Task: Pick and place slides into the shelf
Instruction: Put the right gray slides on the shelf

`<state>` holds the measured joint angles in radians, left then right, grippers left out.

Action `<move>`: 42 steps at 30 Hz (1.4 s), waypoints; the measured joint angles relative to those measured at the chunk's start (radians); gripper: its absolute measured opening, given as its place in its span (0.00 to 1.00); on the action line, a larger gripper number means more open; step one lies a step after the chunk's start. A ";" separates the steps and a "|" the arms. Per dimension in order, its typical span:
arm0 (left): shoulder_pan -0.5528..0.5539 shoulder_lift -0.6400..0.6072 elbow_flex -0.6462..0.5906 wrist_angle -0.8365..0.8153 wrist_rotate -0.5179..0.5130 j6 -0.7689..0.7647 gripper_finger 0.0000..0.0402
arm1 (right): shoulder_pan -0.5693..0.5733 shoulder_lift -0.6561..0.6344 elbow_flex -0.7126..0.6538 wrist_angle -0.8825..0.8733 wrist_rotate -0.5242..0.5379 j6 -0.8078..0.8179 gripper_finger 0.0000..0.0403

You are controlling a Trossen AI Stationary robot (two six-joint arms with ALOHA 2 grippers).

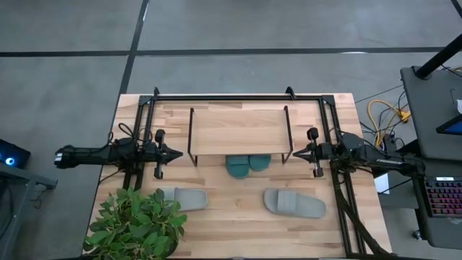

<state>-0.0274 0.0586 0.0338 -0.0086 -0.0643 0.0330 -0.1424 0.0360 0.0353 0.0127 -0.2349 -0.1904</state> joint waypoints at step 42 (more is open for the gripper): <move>0.000 0.068 0.000 0.473 0.006 -0.044 0.10 | 0.001 0.004 0.069 0.338 -0.068 0.185 0.09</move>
<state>-0.0277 0.1263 0.0341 0.4648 -0.0578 -0.0113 -0.1417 0.0404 0.1040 0.3508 -0.3029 -0.0056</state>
